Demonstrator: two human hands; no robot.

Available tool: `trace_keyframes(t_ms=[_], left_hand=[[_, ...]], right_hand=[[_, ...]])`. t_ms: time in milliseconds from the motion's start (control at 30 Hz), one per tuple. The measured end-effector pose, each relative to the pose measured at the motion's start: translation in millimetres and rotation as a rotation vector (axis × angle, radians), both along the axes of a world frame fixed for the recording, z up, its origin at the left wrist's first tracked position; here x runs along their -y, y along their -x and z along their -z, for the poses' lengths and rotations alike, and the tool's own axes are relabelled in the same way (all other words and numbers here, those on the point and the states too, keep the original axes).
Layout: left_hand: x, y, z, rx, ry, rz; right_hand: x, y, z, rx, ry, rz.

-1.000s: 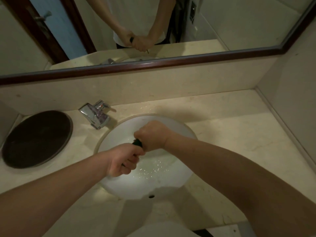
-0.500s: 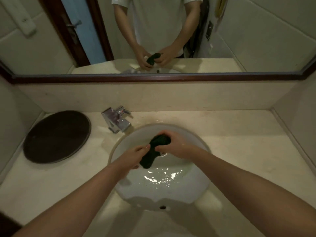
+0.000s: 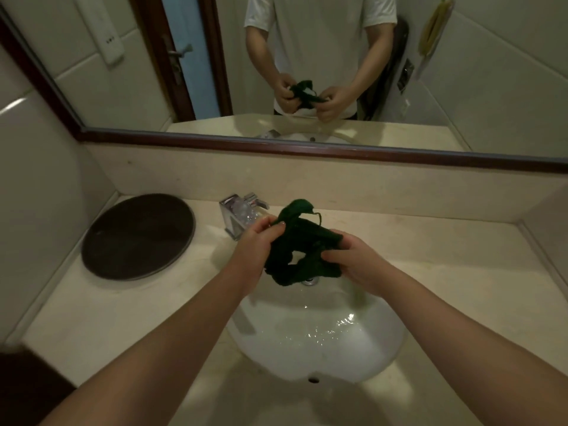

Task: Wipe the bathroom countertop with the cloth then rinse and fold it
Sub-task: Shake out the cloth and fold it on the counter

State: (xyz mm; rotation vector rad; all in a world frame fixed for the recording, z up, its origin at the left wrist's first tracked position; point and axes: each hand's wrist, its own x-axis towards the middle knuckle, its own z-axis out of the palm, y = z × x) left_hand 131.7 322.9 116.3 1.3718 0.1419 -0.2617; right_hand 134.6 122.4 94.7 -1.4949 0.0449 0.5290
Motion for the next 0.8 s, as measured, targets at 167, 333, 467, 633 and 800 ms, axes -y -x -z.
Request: trace_keyframes(t_ms=[167, 333, 467, 633, 800], left_hand=[[-7.2, -0.3, 0.1, 0.040, -0.030, 0.025], [-12.4, 2.1, -5.4, -0.005, -0.006, 0.003], [-18.3, 3.8, -13.6, 0.120, -0.271, 0.073], [-13.9, 0.7, -17.3, 0.299, -0.551, 0.122], [-32.6, -5.7, -24.1, 0.389, -0.716, 0.148]], right_hand=[[-14.1, 1.0, -21.8, 0.103, 0.136, -0.028], [-36.4, -7.3, -44.5, 0.371, 0.415, 0.140], [-42.1, -6.6, -59.6, 0.330, 0.248, 0.225], [-50.8, -5.4, -82.9, 0.235, 0.053, 0.249], [-39.2, -11.6, -103.8, 0.235, -0.020, 0.281]])
